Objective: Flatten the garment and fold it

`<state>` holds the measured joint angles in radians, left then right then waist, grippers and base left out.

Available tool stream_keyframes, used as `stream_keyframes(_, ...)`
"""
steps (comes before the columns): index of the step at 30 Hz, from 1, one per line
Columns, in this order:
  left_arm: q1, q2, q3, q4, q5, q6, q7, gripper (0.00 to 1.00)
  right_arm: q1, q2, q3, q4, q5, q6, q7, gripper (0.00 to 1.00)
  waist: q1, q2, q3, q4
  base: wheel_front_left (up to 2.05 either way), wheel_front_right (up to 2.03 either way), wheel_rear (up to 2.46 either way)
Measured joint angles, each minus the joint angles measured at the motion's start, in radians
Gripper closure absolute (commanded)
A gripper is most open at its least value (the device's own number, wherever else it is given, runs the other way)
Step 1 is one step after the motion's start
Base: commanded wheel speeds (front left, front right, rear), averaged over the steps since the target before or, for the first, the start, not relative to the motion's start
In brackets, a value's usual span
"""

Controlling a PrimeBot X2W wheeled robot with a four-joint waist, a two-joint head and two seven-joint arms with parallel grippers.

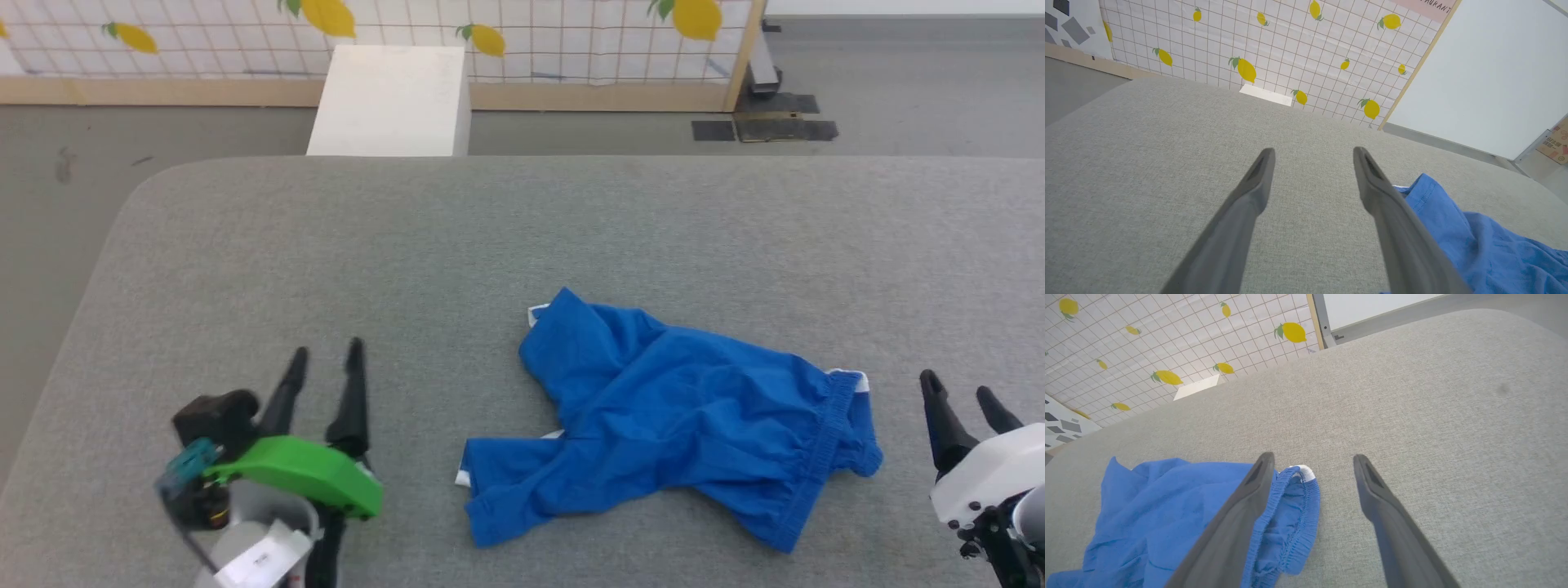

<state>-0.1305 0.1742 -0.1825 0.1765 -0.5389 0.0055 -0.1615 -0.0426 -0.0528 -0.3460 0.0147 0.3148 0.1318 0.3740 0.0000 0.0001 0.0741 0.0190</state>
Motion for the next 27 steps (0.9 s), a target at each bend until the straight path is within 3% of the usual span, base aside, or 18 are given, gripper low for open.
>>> stream_keyframes(7,-0.139,-0.048,-0.075,0.071,-0.024,-0.015,0.157,0.0,-0.024,0.0,0.016,0.0,-0.003,0.0,-0.015,0.0,0.0,0.0,0.007,-0.044,0.0,0.0,0.0)
stream_keyframes(11,-0.264,-0.07,-0.136,0.159,-0.043,-0.01,0.329,0.0,-0.041,0.001,0.037,0.004,-0.007,0.0,-0.018,0.0,0.0,0.0,0.025,-0.076,0.0,0.0,0.0)
stream_keyframes(18,-0.445,-0.07,-0.264,0.301,0.025,0.049,0.679,0.0,-0.056,0.001,0.042,0.032,-0.001,0.0,-0.046,0.0,0.0,0.0,0.072,-0.13,0.0,0.0,0.0)
stream_keyframes(22,-0.507,-0.058,-0.312,0.366,0.072,0.071,0.787,0.0,-0.059,0.001,0.047,0.051,0.006,0.0,-0.06,0.0,0.0,0.0,0.099,-0.157,0.0,0.0,0.0)
stream_keyframes(27,-0.52,-0.025,-0.341,0.442,0.114,0.101,0.845,0.0,-0.062,0.001,0.055,0.07,0.012,0.0,-0.079,0.0,0.0,0.0,0.124,-0.183,0.0,0.0,0.0)
